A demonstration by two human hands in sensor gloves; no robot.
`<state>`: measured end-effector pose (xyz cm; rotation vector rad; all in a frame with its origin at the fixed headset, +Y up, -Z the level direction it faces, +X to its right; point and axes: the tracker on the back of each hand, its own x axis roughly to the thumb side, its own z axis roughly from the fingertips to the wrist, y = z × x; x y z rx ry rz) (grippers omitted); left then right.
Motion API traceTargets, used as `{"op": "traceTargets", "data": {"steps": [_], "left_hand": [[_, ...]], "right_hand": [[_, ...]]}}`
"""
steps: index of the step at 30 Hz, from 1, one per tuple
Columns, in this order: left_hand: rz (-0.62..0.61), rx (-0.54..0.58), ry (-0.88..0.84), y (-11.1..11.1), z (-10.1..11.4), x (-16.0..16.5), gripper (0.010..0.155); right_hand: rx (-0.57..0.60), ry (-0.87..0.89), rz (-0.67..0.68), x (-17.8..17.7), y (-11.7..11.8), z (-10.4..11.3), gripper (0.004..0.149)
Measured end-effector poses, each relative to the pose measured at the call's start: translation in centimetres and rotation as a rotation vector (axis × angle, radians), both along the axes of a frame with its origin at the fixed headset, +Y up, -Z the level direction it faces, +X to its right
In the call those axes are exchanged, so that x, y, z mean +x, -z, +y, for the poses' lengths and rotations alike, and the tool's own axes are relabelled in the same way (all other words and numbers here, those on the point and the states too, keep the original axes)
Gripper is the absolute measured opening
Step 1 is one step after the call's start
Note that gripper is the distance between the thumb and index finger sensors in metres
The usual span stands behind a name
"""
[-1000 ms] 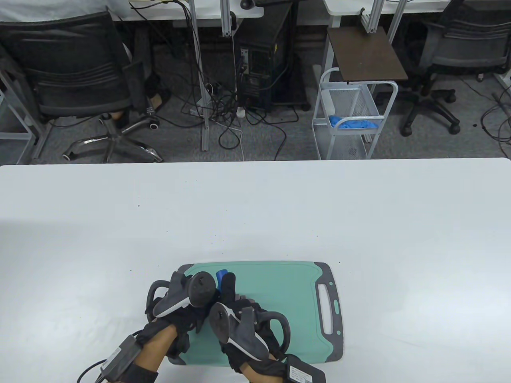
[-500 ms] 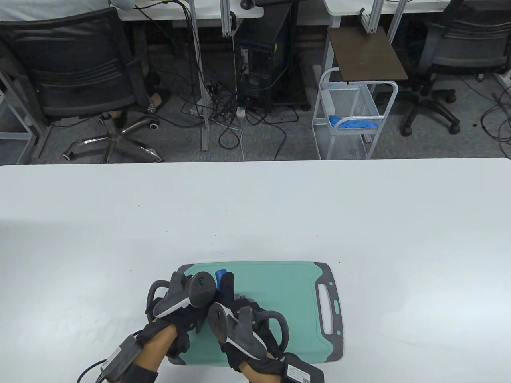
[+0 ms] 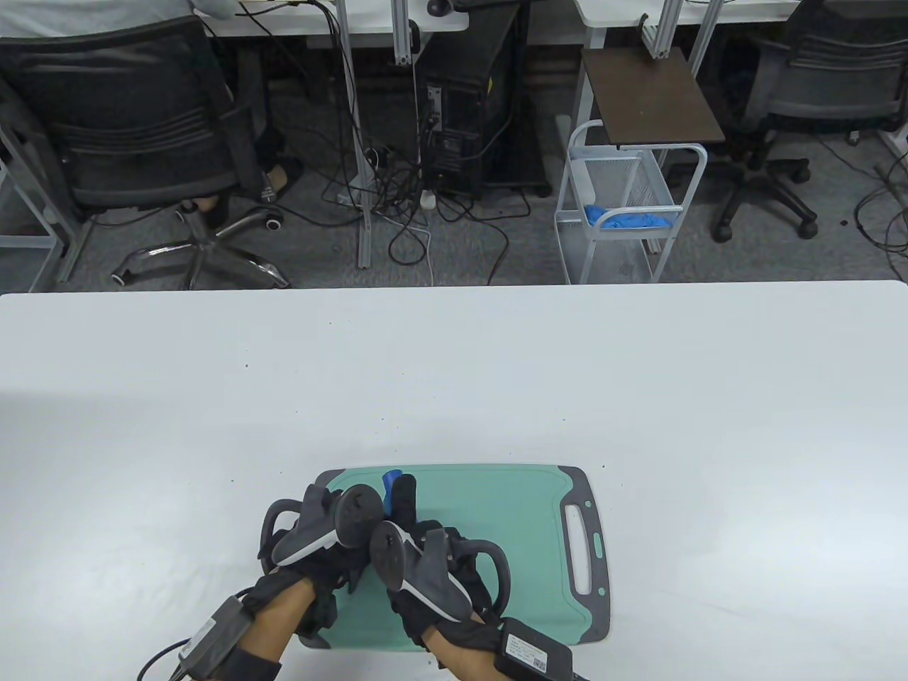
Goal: Slice plasticine roll into thin flakes
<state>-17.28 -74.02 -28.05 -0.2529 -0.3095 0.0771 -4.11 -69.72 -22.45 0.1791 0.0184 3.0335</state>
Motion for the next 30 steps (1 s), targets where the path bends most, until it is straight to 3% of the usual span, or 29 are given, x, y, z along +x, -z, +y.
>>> {"op": "traceTargets", "data": {"steps": [7, 12, 17, 30], "left_hand": [[-0.018, -0.014, 0.018, -0.1, 0.1, -0.2, 0.050], [-0.011, -0.099, 0.038, -0.2, 0.3, -0.7, 0.054], [0.002, -0.059, 0.030, -0.2, 0.2, -0.6, 0.052], [0.035, -0.018, 0.023, -0.1, 0.3, -0.8, 0.059]], "right_hand": [[-0.003, -0.041, 0.008, -0.7, -0.1, 0.4, 0.085], [-0.050, -0.016, 0.007, -0.2, 0.0, 0.5, 0.087], [-0.080, -0.007, 0.019, 0.1, -0.6, 0.6, 0.089], [-0.001, 0.060, 0.011, 0.7, -1.9, 1.7, 0.085]]}}
